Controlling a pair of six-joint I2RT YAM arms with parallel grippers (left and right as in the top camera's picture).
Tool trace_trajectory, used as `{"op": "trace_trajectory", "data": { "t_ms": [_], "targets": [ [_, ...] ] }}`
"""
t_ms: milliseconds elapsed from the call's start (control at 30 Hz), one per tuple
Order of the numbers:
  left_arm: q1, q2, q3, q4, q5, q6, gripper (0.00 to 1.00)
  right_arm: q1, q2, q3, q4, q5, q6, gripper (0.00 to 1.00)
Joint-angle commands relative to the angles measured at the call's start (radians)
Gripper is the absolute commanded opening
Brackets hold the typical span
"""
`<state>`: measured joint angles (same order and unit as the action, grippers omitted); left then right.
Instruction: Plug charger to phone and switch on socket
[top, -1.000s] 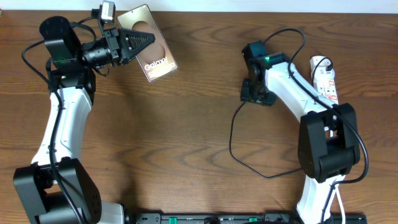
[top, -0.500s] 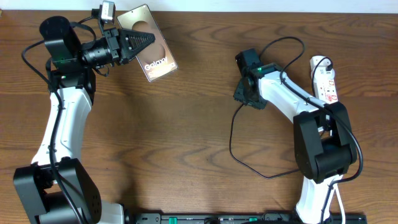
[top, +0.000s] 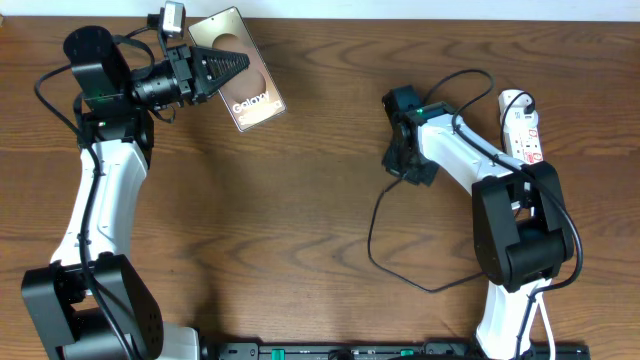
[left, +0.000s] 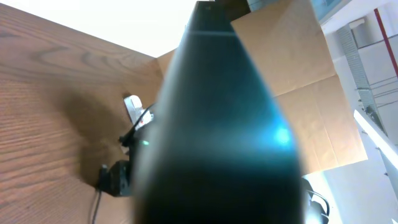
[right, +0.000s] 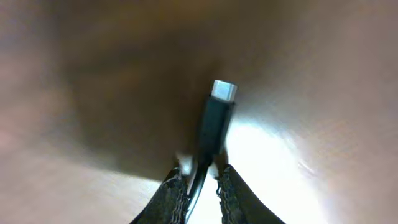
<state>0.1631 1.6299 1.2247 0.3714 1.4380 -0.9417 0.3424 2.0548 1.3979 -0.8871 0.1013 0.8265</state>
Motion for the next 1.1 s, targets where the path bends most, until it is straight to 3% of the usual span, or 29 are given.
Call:
{"op": "trace_trajectory", "data": {
  "t_ms": [0,167,333,467,733,800,933,1067],
  "targets": [
    [0.003,-0.008,0.024,0.011,0.021,0.014,0.07,-0.008,0.010,-0.004,-0.081,-0.004,-0.043,0.33],
    [0.003,-0.008,0.024,0.011,0.020,0.029,0.07,-0.024,0.010,-0.004,-0.060,-0.008,-0.009,0.41],
    [0.003,-0.008,0.024,0.011,0.021,0.029,0.08,-0.031,0.010,-0.016,-0.030,-0.064,0.122,0.40],
    [0.003,-0.008,0.024,0.011,0.020,0.029,0.07,-0.031,0.010,-0.044,-0.014,-0.108,0.138,0.37],
    [0.003,-0.008,0.024,0.011,0.021,0.029,0.07,-0.039,0.010,-0.124,0.059,-0.105,0.158,0.10],
    [0.003,-0.008,0.024,0.011,0.019,0.028,0.07,-0.043,0.010,-0.122,0.061,-0.106,0.093,0.02],
    [0.003,-0.008,0.024,0.001,0.017,0.024,0.07,-0.058,0.008,-0.106,0.094,-0.201,-0.139,0.01],
    [0.003,-0.008,0.024,-0.033,-0.003,0.042,0.07,-0.101,-0.024,-0.091,0.158,-0.563,-0.516,0.01]
  ]
}}
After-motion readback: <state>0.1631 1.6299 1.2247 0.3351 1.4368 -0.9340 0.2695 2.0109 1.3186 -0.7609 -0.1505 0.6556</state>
